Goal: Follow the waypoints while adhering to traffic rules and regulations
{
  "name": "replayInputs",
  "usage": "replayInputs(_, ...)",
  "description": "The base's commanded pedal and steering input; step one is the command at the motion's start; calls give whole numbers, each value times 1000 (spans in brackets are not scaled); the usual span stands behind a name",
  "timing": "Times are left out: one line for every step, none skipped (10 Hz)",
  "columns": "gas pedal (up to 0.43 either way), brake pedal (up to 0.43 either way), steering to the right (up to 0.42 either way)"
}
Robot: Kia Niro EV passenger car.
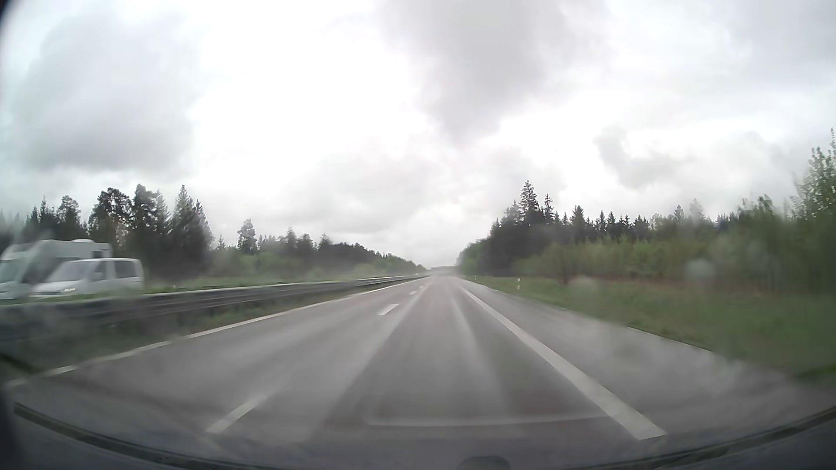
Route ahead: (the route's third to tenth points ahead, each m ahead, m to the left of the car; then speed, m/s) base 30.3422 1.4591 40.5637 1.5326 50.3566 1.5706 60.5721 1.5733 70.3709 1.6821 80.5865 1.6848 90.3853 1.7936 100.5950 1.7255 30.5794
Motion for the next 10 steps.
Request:
replayInputs(311, 0, -1)
replayInputs(311, 0, -1)
replayInputs(311, 0, -1)
replayInputs(311, 0, -1)
replayInputs(311, 0, -1)
replayInputs(311, 0, -1)
replayInputs(311, 0, -1)
replayInputs(311, 0, -1)
replayInputs(311, 0, -1)
replayInputs(311, 0, -1)
